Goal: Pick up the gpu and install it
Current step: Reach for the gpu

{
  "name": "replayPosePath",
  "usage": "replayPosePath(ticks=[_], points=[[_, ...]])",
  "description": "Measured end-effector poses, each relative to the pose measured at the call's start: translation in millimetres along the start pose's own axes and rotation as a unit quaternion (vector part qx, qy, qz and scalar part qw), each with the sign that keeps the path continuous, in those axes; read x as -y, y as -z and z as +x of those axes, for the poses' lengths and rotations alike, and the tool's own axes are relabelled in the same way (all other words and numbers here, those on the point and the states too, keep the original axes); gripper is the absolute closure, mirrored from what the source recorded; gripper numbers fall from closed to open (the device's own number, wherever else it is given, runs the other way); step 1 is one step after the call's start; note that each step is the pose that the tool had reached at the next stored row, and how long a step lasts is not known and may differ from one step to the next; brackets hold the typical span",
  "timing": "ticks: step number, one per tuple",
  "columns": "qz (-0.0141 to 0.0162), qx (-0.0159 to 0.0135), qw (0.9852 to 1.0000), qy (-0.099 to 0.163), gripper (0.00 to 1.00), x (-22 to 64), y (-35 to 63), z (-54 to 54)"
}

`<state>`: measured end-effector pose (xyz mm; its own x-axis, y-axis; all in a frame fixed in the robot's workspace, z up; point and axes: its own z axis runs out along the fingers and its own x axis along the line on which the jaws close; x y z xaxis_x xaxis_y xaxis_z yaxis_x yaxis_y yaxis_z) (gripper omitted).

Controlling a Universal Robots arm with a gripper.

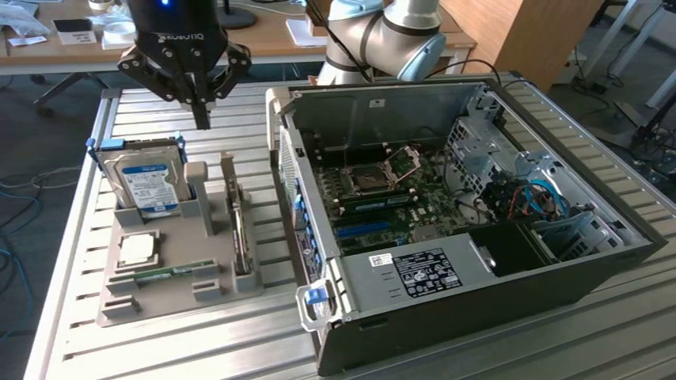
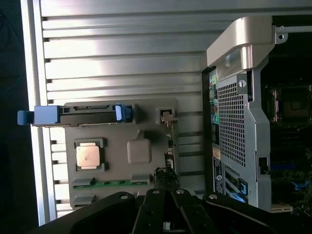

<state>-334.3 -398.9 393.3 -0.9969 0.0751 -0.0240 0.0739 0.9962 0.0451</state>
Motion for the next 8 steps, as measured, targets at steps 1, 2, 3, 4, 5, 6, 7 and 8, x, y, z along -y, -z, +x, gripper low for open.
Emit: replayPosePath(ticks=[1,2,3,4,5,6,7,8], points=[[0.0000,0.0000,1.0000,0.000,0.89,0.0,0.0,0.3],[0.0000,0.0000,1.0000,0.000,0.89,0.0,0.0,0.5],[0.0000,0.0000,1.0000,0.000,0.89,0.0,0.0,0.7],[0.0000,0.0000,1.0000,0.000,0.89,0.0,0.1,1.0],[0.0000,0.0000,1.0000,0.000,0.89,0.1,0.0,1.2],[0.0000,0.0000,1.0000,0.000,0.89,0.1,0.0,1.5],[0.0000,0.0000,1.0000,0.000,0.89,0.1,0.1,1.8],[0.0000,0.0000,1.0000,0.000,0.89,0.1,0.1,2.1]])
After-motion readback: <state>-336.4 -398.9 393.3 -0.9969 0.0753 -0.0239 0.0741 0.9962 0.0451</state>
